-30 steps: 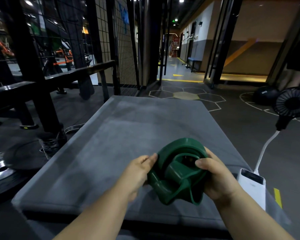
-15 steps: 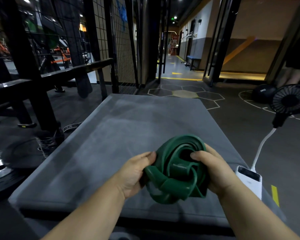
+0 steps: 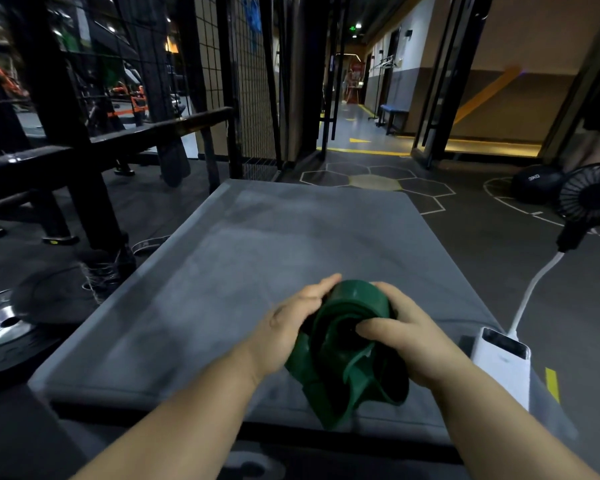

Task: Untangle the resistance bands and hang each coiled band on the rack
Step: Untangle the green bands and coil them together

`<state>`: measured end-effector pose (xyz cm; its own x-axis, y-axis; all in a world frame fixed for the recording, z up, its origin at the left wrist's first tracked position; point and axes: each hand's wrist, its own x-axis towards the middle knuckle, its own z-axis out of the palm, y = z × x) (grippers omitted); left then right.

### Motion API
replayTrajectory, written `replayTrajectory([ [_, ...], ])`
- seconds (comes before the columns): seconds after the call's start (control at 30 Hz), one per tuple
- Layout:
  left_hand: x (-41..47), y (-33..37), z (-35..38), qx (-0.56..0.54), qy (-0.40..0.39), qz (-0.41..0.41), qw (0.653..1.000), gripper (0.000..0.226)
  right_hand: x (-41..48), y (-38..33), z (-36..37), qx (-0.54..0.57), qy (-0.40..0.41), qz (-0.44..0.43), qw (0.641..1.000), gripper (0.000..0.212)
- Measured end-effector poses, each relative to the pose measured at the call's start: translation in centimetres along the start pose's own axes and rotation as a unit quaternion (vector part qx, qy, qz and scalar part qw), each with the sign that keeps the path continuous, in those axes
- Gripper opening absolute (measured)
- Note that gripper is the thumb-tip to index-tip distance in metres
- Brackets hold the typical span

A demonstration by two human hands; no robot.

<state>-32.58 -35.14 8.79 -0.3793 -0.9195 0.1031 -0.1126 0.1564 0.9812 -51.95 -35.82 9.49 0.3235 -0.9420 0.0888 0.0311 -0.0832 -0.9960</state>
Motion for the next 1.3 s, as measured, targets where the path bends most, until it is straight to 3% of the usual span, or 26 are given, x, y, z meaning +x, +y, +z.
replayTrajectory([
  [0.07, -0.4, 0.3, -0.1, 0.040, -0.052, 0.003, 0.998, 0.088, 0.0, 0.0, 0.3, 0.013, -0.017, -0.011, 1.000, 0.068],
  [0.13, -0.4, 0.3, 0.1, 0.078, -0.047, 0.019, 0.996, 0.094, 0.0, -0.1, 0.5, 0.027, -0.032, -0.026, 0.999, 0.066],
  [0.27, -0.3, 0.3, -0.6, 0.050, -0.018, -0.018, 0.998, 0.078, -0.3, -0.4, 0.9, 0.040, -0.039, -0.034, 0.998, 0.064],
  [0.4, -0.4, 0.3, -0.3, 0.088, 0.060, 0.009, 0.994, 0.053, -0.2, -0.6, 1.8, 0.007, 0.023, -0.035, 0.999, 0.056],
  [0.5, -0.9, 0.3, -0.3, 0.101, 0.101, 0.041, 0.989, 0.037, -0.2, -1.2, 2.3, -0.033, 0.026, -0.043, 0.998, 0.046],
  [0.67, -2.2, 0.3, -1.3, 0.206, 0.141, 0.041, 0.968, 0.046, 0.2, -1.8, 2.9, -0.064, -0.014, -0.007, 0.998, 0.058],
  [0.8, -3.1, 0.8, -3.0, 0.269, 0.133, -0.015, 0.954, 0.066, 0.6, -1.5, 4.9, -0.050, 0.028, 0.002, 0.998, 0.057],
  [0.9, -4.3, 0.9, -4.1, 0.301, 0.229, 0.030, 0.925, 0.064, 1.0, -1.2, 6.5, -0.041, 0.067, 0.017, 0.997, 0.033],
  [1.0, -6.2, 1.7, -5.1, 0.381, 0.346, 0.153, 0.844, 0.029, 1.6, -1.3, 8.3, -0.028, 0.119, 0.034, 0.992, 0.040],
  [1.07, -7.3, 3.0, -5.6, 0.369, 0.297, 0.130, 0.871, 0.018, 1.7, -2.0, 9.8, -0.048, 0.140, 0.026, 0.989, 0.047],
  [1.13, -8.1, 3.5, -5.9, 0.352, 0.223, 0.075, 0.906, 0.013, 1.5, -2.7, 11.5, -0.069, 0.153, 0.025, 0.986, 0.040],
  [1.2, -9.1, 3.2, -6.6, 0.353, 0.225, 0.064, 0.906, 0.008, 1.2, -3.3, 13.5, -0.066, 0.148, 0.047, 0.986, 0.039],
  [1.3, -10.8, 2.9, -8.0, 0.364, 0.221, 0.064, 0.902, 0.029, 0.5, -4.1, 16.8, -0.049, 0.123, 0.062, 0.989, 0.063],
])
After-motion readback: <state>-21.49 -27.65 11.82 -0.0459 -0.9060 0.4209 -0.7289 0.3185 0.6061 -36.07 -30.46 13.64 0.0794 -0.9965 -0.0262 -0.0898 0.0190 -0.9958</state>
